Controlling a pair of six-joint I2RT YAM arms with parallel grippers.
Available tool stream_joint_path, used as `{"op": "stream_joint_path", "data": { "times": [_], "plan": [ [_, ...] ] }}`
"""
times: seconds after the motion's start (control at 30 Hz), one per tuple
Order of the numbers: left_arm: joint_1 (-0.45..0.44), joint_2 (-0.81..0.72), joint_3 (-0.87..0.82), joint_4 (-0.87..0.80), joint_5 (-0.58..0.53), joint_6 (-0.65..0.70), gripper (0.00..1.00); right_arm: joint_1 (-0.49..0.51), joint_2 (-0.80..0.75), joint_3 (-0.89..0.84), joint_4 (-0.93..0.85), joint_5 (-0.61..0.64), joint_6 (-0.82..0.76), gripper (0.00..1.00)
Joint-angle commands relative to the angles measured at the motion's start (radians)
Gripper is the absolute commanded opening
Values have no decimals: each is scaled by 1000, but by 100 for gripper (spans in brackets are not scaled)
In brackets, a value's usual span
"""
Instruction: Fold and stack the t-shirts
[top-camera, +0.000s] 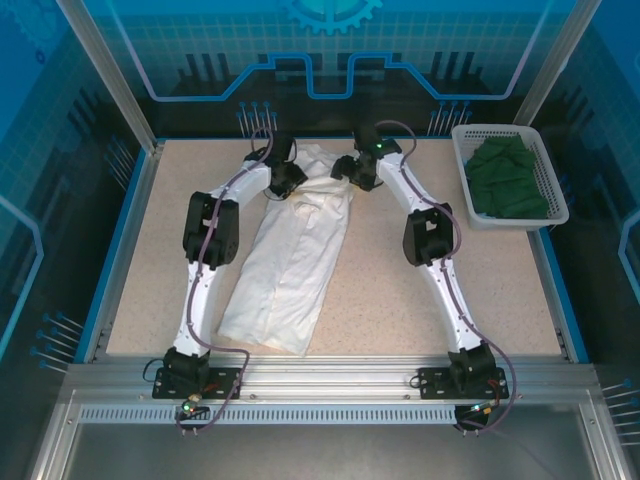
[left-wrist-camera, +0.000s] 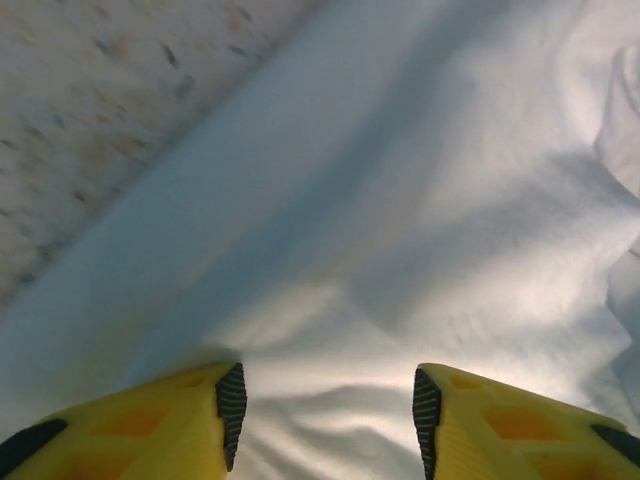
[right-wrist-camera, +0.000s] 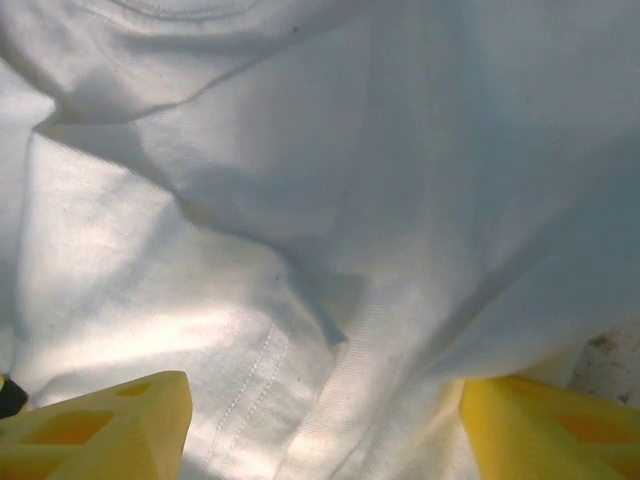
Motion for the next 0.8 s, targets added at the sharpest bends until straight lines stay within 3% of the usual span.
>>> {"op": "stream_joint_path", "data": {
  "times": [0.0, 0.17, 0.23, 0.3, 0.43, 0.77],
  "plan": [
    [26, -66, -13, 5, 30, 25, 58, -30, -79, -20, -92, 12, -44, 75],
    [24, -150, 8, 36, 143, 106, 67, -36, -326, -303, 29, 59, -22, 75],
    [24, -152, 27, 41, 194, 133, 67, -45, -350, -351, 62, 71, 0, 72],
    [24, -137, 35, 63, 250, 147, 63, -60, -303, -302, 26, 96, 23, 65],
    [24, -70, 67, 85, 292, 181, 50, -96, -122, -106, -51, 65, 72, 37],
    [30, 183, 317, 27, 327, 215, 46, -122, 44, 16, 90, 55, 94, 23]
  ]
}}
